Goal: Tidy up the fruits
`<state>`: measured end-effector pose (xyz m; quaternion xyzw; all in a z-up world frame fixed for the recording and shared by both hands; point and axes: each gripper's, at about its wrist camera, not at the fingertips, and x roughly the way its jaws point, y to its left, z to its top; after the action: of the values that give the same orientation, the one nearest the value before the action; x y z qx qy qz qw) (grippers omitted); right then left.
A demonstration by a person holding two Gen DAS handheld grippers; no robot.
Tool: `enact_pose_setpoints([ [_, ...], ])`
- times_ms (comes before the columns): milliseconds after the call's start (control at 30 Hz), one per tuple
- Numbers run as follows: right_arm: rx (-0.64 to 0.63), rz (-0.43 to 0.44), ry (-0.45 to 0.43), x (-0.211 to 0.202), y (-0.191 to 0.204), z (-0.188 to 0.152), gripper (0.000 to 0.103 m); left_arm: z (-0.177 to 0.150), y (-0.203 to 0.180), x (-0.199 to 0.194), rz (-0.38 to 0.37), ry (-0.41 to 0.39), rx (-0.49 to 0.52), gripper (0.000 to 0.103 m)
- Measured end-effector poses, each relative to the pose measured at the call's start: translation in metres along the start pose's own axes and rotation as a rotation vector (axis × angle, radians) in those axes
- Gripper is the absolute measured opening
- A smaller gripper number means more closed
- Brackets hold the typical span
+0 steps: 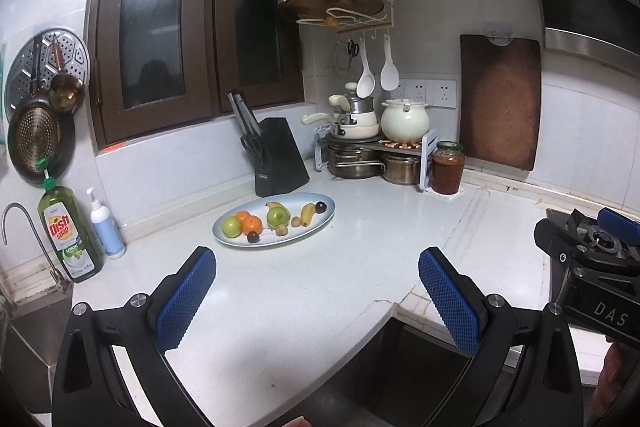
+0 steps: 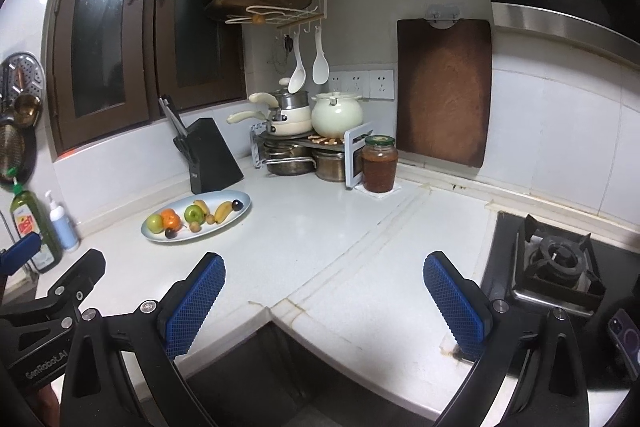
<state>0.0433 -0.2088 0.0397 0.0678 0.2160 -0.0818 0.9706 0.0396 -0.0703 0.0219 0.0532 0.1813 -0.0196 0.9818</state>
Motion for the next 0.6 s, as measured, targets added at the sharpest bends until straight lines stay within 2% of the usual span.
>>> enact_pose_setpoints([
  [233,0.013,-0.011,-0.012,-0.013,-0.002,-0.002,0.101,0.000,0.000,-0.012,-0.005,-0.022,0.014,0.103],
  [600,0.021,-0.012,-0.014,-0.023,0.005,-0.004,0.101,-0.002,0.008,-0.019,-0.024,-0.015,0.013,0.103],
])
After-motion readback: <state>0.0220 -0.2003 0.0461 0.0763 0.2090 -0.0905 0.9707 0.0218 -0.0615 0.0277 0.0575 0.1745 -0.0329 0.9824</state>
